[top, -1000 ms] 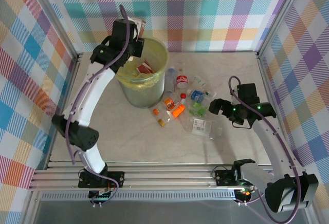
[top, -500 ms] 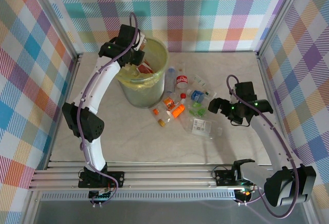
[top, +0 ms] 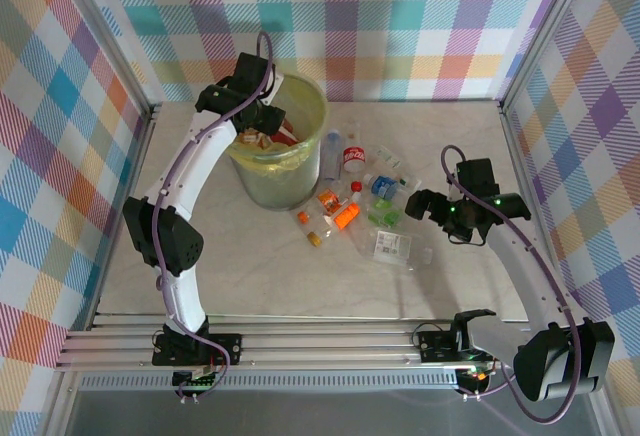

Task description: Put the plastic bottles in the bin

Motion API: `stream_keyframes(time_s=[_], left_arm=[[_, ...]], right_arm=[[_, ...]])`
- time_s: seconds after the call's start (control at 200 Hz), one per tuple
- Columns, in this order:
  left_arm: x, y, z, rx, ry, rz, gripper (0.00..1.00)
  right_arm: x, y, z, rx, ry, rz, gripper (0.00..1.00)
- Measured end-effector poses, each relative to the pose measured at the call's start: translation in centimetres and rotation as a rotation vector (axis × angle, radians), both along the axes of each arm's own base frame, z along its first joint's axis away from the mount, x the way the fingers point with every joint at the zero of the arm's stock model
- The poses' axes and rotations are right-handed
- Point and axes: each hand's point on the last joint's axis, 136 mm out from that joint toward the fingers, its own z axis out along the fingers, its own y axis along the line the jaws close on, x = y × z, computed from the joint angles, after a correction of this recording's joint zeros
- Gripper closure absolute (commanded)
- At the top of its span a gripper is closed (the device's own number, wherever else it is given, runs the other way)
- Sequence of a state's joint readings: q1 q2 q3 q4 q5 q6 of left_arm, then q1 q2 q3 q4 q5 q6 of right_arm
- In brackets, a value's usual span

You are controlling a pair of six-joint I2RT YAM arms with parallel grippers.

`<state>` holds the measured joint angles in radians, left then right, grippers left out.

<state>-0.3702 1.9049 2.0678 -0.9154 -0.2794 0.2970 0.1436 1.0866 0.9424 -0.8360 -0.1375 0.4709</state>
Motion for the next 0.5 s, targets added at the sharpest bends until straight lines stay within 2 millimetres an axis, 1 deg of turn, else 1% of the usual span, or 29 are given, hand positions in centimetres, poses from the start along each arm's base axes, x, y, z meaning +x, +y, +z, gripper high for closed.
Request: stream_keyframes(time_s=[0.14,0.225,0.28,0.335,0.375,0.455,0.5], left_arm=[[0.0,0.0,0.1,0.0,-0.002,0.002,0.22],[0.1,0.1,0.5,-0.005,-0.012,0.01,0.21],[0.2,0.2,1.2,-0.013,-0.029,0.022,0.19],[0.3,0.3,2.2,-0.025,-0.052,0.036,0.13],[0.2,0.3,2.8,-0.037,-0.068,0.046,0.12],[-0.3,0.6,4.2,-0.062,-0.098,0.063,0.1],[-0.6,0.7,5.1,-0.081,-0.115,0.073,0.07]], right_arm=[[0.2,-0.1,0.1,-0.003,-0.006,-0.006,0.0],[0.3,-0.2,0.3,-0.008,-0.013,-0.01,0.0],[0.5,-0.3,0.6,-0.012,-0.021,-0.014,0.0],[0.7,-0.3,1.0,-0.014,-0.032,-0.016,0.0],[0.9,-0.3,1.3,-0.013,-0.041,-0.017,0.0],[1.2,-0.3,2.0,-0.012,-0.059,-0.021,0.0],[1.4,-0.4,2.3,-0.014,-0.066,-0.024,0.0]])
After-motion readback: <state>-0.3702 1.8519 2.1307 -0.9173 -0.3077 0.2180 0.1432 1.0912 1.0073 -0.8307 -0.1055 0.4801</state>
